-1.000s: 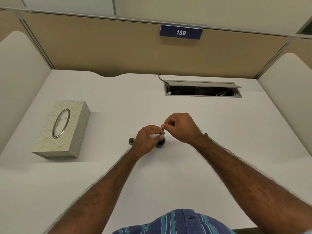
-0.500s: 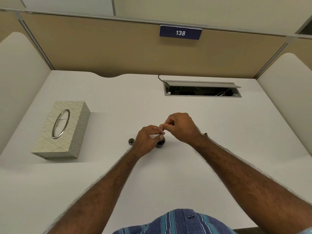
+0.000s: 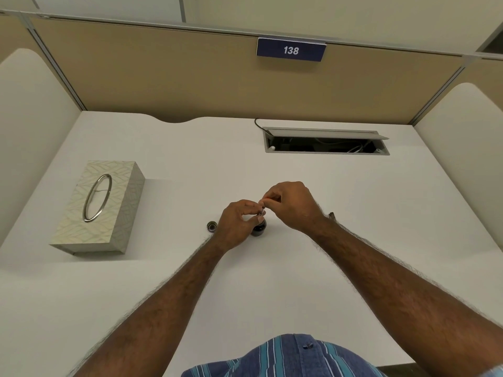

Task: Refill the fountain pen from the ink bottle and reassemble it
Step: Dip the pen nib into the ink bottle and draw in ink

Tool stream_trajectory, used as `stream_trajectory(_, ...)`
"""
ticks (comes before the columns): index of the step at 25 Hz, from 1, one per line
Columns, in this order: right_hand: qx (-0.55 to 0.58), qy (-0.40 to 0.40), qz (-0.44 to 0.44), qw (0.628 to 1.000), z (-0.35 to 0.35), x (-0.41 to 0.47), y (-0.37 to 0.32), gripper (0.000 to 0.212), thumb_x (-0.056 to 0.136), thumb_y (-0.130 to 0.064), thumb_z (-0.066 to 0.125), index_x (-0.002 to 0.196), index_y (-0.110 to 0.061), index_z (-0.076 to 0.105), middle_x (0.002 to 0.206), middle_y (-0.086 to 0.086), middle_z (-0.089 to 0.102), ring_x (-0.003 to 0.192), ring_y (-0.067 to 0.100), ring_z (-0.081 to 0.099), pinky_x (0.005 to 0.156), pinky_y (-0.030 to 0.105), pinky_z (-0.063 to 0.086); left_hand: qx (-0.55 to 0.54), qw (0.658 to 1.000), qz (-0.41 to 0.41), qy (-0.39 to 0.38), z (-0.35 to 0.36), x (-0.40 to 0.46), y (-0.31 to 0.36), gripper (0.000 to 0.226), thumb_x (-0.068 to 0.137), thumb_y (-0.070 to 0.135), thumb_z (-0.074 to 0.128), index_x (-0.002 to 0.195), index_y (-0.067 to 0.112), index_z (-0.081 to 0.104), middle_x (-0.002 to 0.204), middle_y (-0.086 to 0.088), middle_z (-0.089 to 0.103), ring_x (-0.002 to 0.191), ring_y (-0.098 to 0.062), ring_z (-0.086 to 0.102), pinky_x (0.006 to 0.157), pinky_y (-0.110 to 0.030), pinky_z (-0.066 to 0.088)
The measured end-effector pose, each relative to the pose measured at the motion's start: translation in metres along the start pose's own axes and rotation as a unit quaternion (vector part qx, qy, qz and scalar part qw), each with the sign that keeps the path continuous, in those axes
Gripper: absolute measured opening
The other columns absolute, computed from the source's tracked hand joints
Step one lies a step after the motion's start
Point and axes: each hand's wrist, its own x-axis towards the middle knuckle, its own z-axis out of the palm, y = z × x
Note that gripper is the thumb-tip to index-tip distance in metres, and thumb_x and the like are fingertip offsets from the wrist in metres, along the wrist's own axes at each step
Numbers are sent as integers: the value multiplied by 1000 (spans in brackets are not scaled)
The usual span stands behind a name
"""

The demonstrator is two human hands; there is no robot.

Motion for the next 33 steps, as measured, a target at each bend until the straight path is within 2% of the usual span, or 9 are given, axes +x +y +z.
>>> stream_trajectory(4,-7,17,38,999,4,5,0,27,93,-42,77,85,-17,82,82,-4,78,72,10,64,59,20,40,1,1000,1,0,0,1,0,15,86,14,81,98,21,84,103,14,75,101,14,63,91,-3,40)
stream_trajectory(6,10,16,40,999,4,5,1,26,91,-43,79,86,-18,81,81,-5,76,72,9,63,61,19,41,-4,1000,-5,2,1,1,0,15,85,15,81,99,20,84,105,13,75,102,15,62,92,-3,40)
stream_trajectory(9,47,-1,8,999,0,1,3,20,92,-34,79,105,-19,82,90,-7,74,81,8,64,75,22,49,-10,1000,-8,8,1,0,-1,15,85,14,82,99,20,85,105,14,75,103,16,61,92,-5,41)
stream_trajectory(14,55,-8,-5,998,-2,0,6,13,96,-21,75,104,-17,85,99,-5,80,83,-4,66,73,6,44,-9,1000,6,-1,1,1,0,15,86,13,80,98,19,84,104,15,76,104,4,67,94,-16,48)
stream_trajectory(19,56,25,30,998,4,1,6,14,92,-32,80,87,-20,84,85,-6,81,80,9,72,71,22,53,-8,1000,3,0,1,1,0,14,85,14,81,98,20,84,105,12,78,105,-2,68,97,-20,49)
stream_trajectory(21,55,28,38,997,6,3,4,17,91,-36,81,86,-20,82,82,-6,79,77,8,70,68,21,51,-7,1000,3,3,1,1,0,15,85,14,81,98,20,84,105,10,78,105,0,68,97,-18,48)
stream_trajectory(24,72,16,25,997,6,1,4,15,92,-32,79,99,-19,83,87,-6,78,76,2,66,69,15,48,-6,1000,7,8,1,1,0,14,85,12,82,98,17,85,104,9,78,102,11,65,92,-5,42)
stream_trajectory(28,78,-4,0,997,3,0,6,10,95,-19,76,100,-17,85,94,-8,79,81,-4,67,71,5,47,-4,1000,10,6,1,1,-1,15,85,13,81,99,18,84,104,13,77,102,8,66,93,-9,45)
stream_trajectory(33,79,14,32,996,4,3,7,13,93,-29,78,86,-19,84,84,-9,80,79,6,71,70,22,51,-6,1000,-6,-2,1,1,0,15,86,14,80,100,20,84,107,12,76,102,9,65,93,-8,44)
